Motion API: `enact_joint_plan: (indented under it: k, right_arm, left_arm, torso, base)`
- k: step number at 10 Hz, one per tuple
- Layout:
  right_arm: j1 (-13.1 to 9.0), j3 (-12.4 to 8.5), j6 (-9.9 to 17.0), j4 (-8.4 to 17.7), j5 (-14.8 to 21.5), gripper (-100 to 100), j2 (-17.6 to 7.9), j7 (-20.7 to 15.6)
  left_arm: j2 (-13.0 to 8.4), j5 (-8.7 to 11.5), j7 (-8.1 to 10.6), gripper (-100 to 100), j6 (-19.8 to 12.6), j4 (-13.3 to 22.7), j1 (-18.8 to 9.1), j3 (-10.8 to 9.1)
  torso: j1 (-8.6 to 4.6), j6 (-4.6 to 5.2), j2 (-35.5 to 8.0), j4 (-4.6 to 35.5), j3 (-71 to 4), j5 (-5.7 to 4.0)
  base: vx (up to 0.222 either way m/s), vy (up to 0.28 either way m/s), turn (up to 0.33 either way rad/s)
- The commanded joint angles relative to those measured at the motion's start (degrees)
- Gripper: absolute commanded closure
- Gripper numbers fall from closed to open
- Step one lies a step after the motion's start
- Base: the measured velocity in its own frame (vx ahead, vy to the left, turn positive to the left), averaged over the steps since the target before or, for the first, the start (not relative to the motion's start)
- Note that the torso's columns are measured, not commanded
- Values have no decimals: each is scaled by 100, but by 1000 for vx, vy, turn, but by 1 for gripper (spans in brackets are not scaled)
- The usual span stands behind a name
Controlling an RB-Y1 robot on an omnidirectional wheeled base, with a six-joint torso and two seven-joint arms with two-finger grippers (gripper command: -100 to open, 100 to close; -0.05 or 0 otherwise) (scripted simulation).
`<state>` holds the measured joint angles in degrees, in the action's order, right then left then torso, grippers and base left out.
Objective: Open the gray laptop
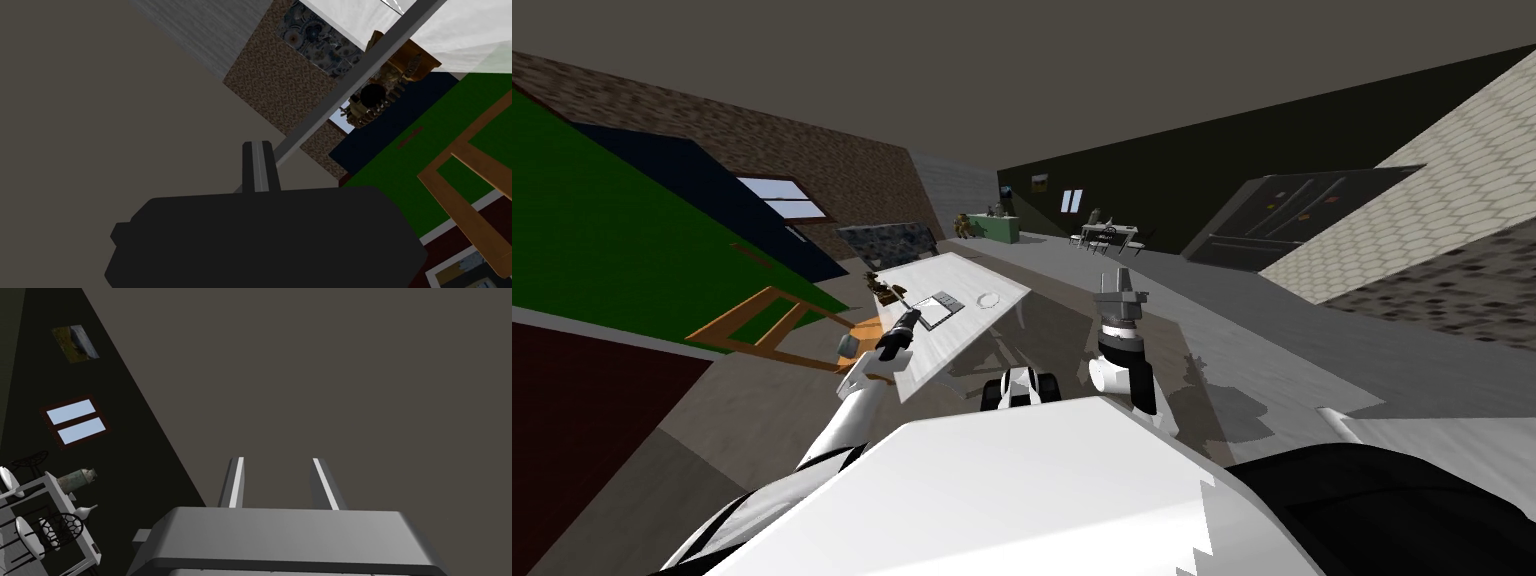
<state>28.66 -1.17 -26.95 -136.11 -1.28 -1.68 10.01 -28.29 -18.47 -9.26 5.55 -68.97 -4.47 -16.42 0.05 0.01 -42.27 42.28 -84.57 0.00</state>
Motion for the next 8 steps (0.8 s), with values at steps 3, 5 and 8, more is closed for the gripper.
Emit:
enact_joint_plan:
  k: [3, 5, 8]
  right_arm:
    - [0, 0, 0, 0, 0, 0, 0, 0]
    - [0, 0, 0, 0, 0, 0, 0, 0]
    - [0, 0, 0, 0, 0, 0, 0, 0]
  left_arm:
    - [-588, -168, 173, 100, 210, 797, -586, 386]
    - [-621, -168, 173, 100, 210, 1135, -655, 386]
    - [-918, -254, 252, 100, 325, 1658, -985, 571]
  torso:
    - [5, -1, 1, -1, -1, 3]
    - [-10, 0, -1, 0, 0, -3]
    - [-8, -1, -2, 0, 1, -1]
  base:
    - [12, -75, 47]
    - [4, -68, 31]
    - [0, -68, 53]
